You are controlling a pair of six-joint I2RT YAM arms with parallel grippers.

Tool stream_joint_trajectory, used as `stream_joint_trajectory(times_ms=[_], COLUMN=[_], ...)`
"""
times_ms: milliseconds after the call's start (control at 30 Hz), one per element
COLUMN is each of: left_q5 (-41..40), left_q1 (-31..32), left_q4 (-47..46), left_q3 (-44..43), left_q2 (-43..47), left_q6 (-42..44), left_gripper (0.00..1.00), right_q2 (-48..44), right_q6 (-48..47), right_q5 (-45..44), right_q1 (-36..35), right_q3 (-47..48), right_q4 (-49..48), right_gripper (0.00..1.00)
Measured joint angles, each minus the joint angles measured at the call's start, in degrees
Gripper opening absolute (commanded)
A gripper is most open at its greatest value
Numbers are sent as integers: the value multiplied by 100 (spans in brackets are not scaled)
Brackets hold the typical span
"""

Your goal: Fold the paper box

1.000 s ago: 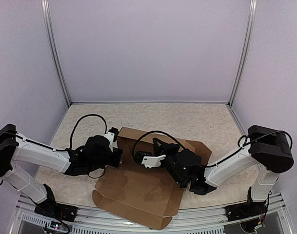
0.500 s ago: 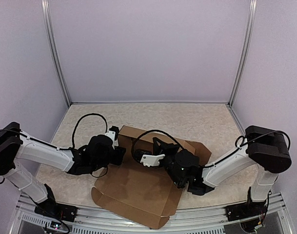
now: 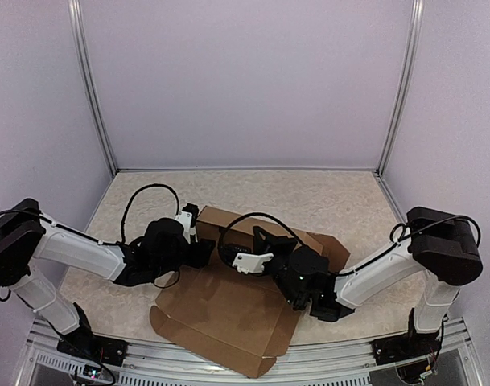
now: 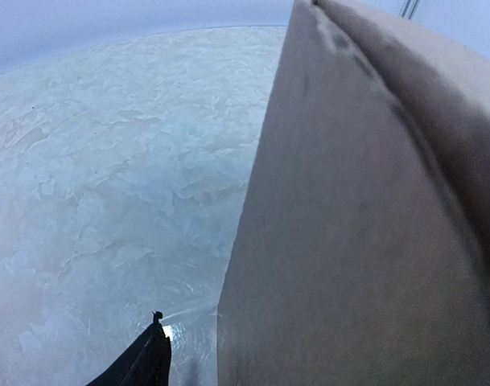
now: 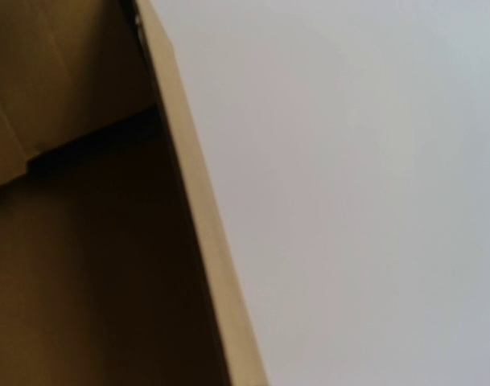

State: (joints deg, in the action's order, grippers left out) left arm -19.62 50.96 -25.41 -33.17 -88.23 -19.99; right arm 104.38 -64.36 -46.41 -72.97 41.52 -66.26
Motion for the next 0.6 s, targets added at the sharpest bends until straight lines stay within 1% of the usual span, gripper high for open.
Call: stream_joint_trajectory(times_ms=[100,133,367,600], left_q5=[280,343,575,584], left_q1=[-98,-118,-177,-129], left_q4=[-284,-385,-1080,-1810], left_q3=[0,0,4,323], left_q2=[-76,-111,-426,-509], left_q6=[87,98,118,181], left_gripper=[66,65,43,36], right_q2=[-63,-79,-118,-155], right_q6=[114,142,247,385], right_q5=[9,2,-136,-118], right_q1=[0,0,0,-50], right_q3=[-9,-11,-11,-11], right_q4=[101,133,221,267], right_gripper=[0,0,0,0])
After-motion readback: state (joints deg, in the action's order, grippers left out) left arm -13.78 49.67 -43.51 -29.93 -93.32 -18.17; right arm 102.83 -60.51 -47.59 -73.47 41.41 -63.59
